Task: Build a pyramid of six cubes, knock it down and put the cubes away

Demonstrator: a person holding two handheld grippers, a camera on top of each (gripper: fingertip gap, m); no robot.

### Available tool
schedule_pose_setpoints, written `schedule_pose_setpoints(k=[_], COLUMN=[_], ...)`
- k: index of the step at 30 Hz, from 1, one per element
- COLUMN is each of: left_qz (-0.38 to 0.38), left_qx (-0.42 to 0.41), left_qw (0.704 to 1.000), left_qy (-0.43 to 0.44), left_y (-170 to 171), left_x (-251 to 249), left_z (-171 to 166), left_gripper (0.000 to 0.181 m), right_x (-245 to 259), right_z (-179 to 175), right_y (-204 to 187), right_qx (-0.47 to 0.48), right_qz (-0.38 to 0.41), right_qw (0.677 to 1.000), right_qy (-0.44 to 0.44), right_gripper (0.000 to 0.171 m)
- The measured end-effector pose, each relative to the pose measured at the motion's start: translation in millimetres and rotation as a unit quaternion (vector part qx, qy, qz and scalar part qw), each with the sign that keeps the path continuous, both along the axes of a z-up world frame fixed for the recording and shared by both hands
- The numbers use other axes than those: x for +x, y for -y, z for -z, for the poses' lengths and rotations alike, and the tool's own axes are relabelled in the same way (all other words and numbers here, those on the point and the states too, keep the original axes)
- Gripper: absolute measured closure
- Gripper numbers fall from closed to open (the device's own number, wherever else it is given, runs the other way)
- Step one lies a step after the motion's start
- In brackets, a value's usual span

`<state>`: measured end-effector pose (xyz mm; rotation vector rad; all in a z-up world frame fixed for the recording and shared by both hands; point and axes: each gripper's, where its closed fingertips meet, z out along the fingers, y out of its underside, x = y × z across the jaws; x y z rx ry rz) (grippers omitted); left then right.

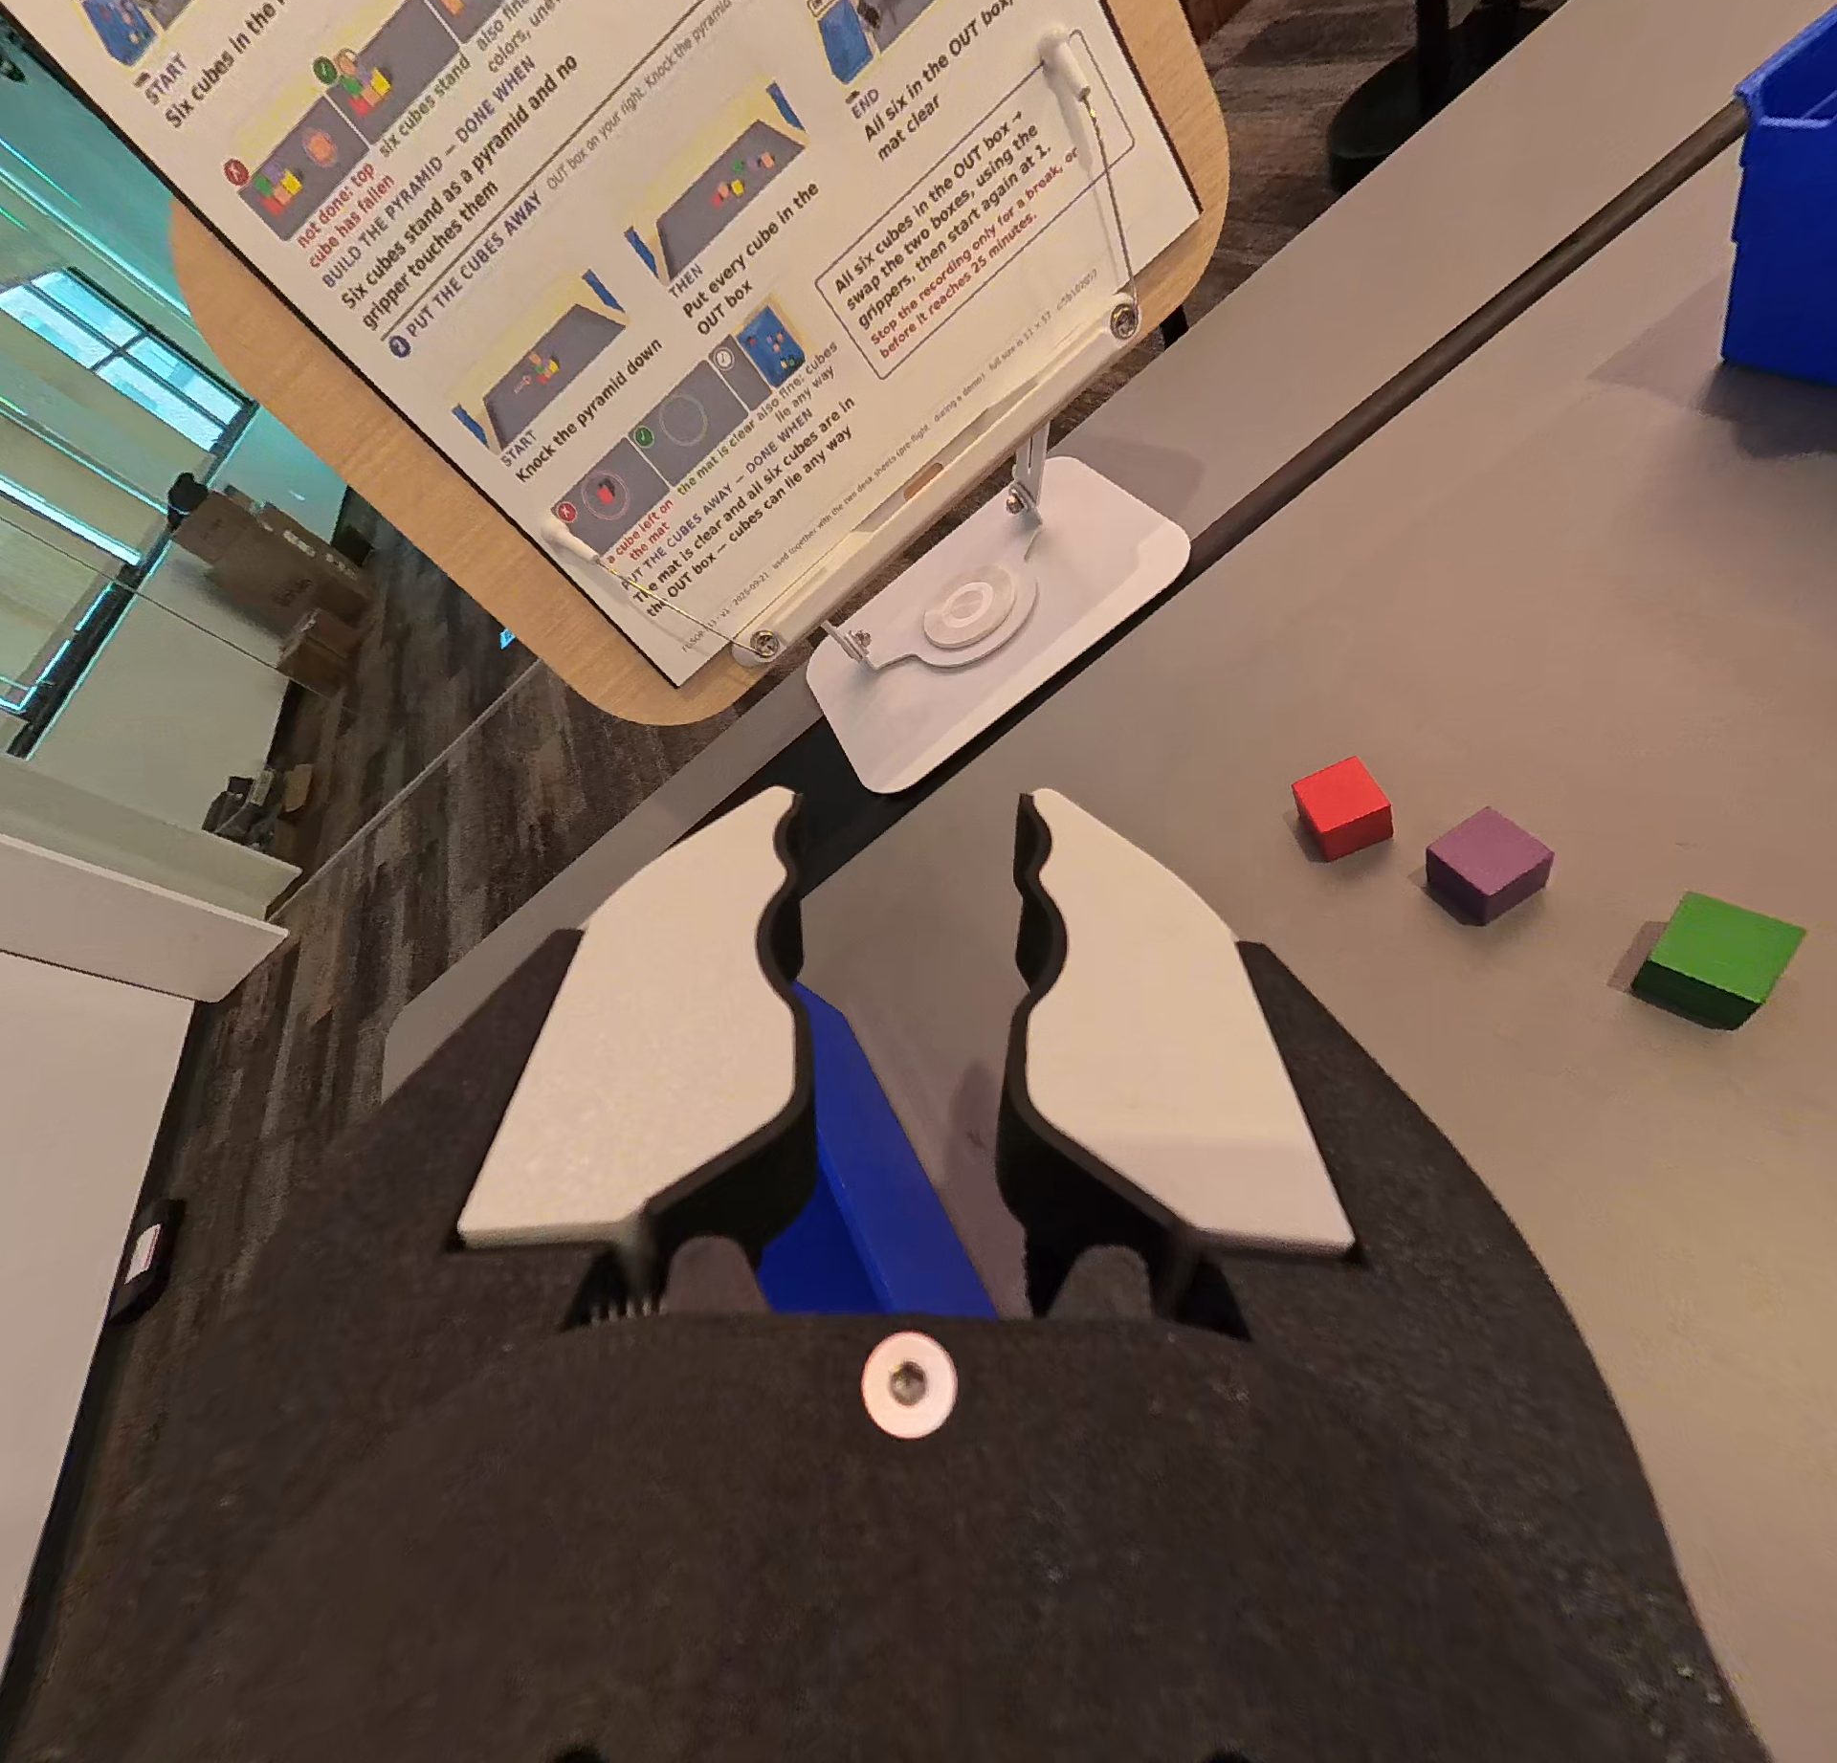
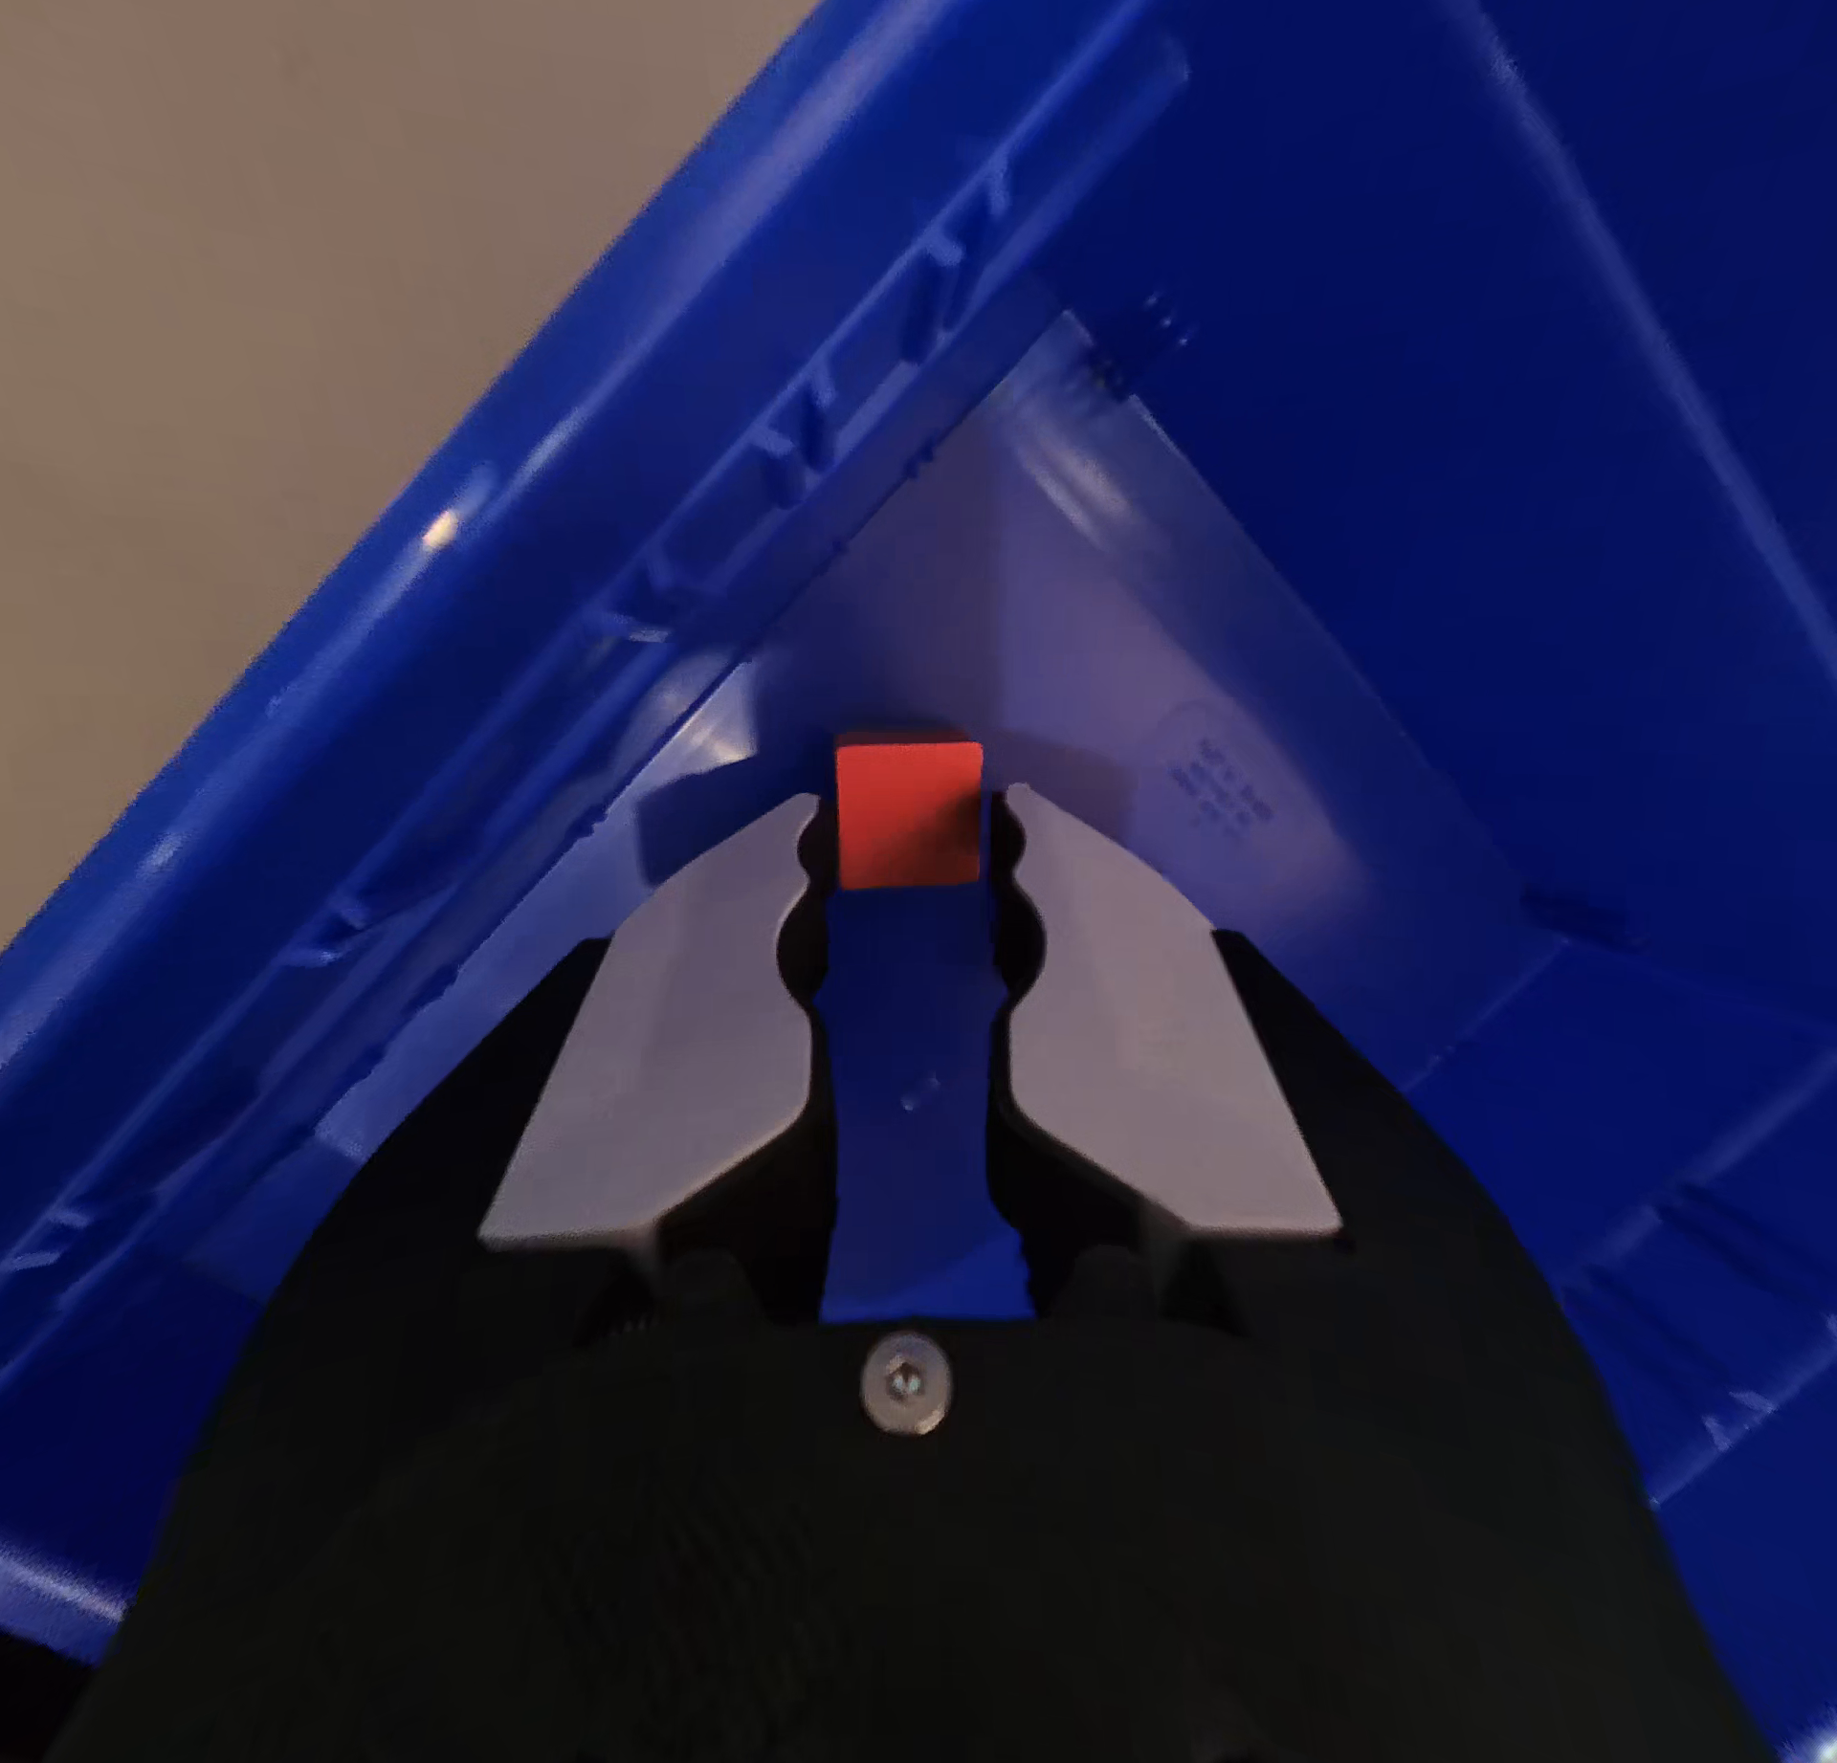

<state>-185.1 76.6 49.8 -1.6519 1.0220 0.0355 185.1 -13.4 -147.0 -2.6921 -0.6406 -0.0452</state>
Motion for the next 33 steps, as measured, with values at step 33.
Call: schedule_pose_setpoints(k=[33], left_qz=[-0.006], left_qx=[-0.005], left_qw=[1.000], left_qy=[-0.003], left_y=[-3], left_x=[-11], left_z=[-5], left_gripper=[0.141], right_x=[-264], right_z=[7], right_y=[11], right_qx=[-0.002], right_qz=[-0.413], right_qw=[0.910], right_qy=[0.017], right_gripper=[0.137])
